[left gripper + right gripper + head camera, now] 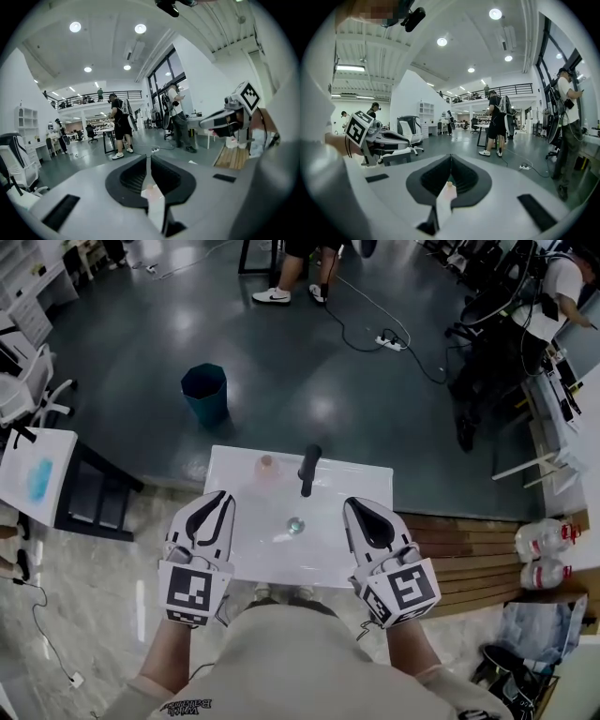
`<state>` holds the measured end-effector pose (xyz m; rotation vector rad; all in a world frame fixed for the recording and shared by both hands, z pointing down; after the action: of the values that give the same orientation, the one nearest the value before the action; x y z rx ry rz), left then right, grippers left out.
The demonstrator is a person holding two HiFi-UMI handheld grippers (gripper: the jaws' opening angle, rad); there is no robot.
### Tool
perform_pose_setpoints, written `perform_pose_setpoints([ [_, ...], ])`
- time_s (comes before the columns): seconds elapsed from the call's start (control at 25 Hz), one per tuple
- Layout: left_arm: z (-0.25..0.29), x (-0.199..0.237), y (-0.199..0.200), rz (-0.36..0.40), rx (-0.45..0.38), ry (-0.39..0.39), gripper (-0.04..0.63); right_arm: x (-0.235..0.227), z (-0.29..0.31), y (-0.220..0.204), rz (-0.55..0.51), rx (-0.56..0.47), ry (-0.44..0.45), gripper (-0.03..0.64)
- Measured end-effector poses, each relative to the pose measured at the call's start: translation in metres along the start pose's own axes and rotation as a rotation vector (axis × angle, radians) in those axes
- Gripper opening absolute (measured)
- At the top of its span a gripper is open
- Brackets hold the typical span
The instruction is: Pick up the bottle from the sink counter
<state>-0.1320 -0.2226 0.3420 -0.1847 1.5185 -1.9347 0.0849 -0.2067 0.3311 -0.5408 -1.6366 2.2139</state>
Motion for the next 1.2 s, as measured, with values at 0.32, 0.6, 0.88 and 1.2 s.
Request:
perform_pose_setpoints([
  [0.32, 0.047, 0.005, 0.011, 0.061, 0.022, -0.027, 0.179, -0.013, 0.030, 0.007, 0.012, -0.017, 0.040, -0.003],
  [0.6, 0.093, 0.015, 0.012, 0.023, -0.031, -0.052, 0.270, -0.023, 0.055, 0.013, -0.043, -0.026, 0.069, -0.003],
  [0.88, 0.146, 0.018, -0.011, -0.025, -0.001, -0.087, 0.324, -0.039, 0.081, 0.007, -0.004, -0.033, 0.064, -0.003],
  [1.2, 0.205, 0.015, -0.060, -0.039, 0.036, -0.116, 0.339, -0.048, 0.113, -0.025, 0.019, 0.056, 0.073, -0.003],
])
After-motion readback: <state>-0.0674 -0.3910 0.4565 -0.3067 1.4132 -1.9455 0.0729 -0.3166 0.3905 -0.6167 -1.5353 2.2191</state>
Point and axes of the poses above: the fingertips, and each gripper's own axes: z forward along the fingers, x to its left, y out of its top, the point moved 4 cm from there along -z, backward along the fingers, and after that the axes turned 7 degrees about z, right-handed, at the moved point
